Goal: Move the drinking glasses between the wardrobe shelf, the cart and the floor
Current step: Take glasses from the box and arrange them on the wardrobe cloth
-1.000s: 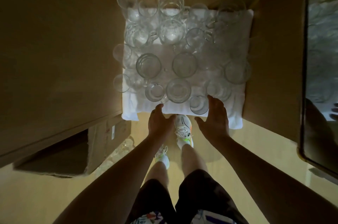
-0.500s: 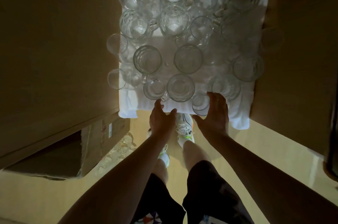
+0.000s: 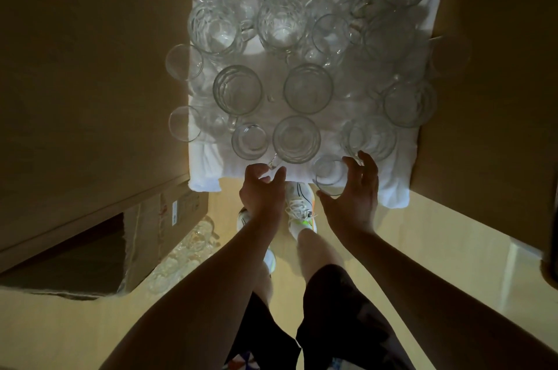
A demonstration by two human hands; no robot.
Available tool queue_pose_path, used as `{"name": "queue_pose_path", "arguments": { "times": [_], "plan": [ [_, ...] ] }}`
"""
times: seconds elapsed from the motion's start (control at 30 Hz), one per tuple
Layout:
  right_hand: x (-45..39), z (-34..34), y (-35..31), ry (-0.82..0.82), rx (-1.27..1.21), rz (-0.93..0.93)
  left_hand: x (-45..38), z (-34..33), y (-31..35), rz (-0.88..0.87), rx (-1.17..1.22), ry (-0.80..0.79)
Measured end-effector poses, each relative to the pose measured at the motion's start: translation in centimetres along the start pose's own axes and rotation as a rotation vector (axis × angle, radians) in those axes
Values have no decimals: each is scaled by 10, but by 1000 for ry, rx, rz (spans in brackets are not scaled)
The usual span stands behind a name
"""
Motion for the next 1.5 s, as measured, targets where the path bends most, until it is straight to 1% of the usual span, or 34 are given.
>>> {"name": "queue_pose_path", "arguments": {
  "times": [0.1, 0.2, 0.27, 0.37, 0.43, 0.57, 0.63, 0.73, 0.9, 1.03, 1.23, 1.37, 1.43, 1.5],
  "plan": [
    [6, -2, 4, 16, 2, -9, 2, -4, -1, 16, -9, -26],
    [8, -2, 7, 30, -14, -19, 5, -11, 0, -27, -76, -73],
    [9, -5, 9, 10, -30, -16, 3, -19, 2, -68, -150, -119],
    [9, -10, 11, -51, -107, -48, -1, -29, 7, -86, -187, -182],
    [8, -12, 12, -54, -164, -78, -4, -32, 9, -61, -168, -211],
    [6, -6, 10, -8, -222, -109, -6, -34, 7, -56, -113, -261],
    [7, -3, 9, -21, -219, -113, -1, -32, 5, -39, -68, -292],
    [10, 2, 11, -63, -201, -153, 7, -26, 2, -20, -37, -286],
    [19, 20, 8, -21, -194, -185, 22, -8, 7, 64, 16, -281],
    [30, 35, 2, -3, -221, -204, 39, 12, 9, 47, 7, -323],
    [59, 67, -32, 109, -293, -164, 84, 63, 9, -24, -34, -366],
    [83, 94, -66, 173, -311, -115, 119, 106, 7, -9, 75, -394],
    [96, 109, -90, 181, -319, -78, 137, 130, 9, -6, 173, -416],
    [108, 125, -115, 203, -333, -29, 153, 158, 19, -42, 245, -428]
  ]
}}
Point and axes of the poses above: each hand's wrist, its own x-axis away from the middle knuckle, its own z-axis out of the back of the hand, y = z × x, the point moved 7 cm from there along -x, towards the middle knuckle, and after that the axes turned 12 degrees about -x, right-handed, at the moved point
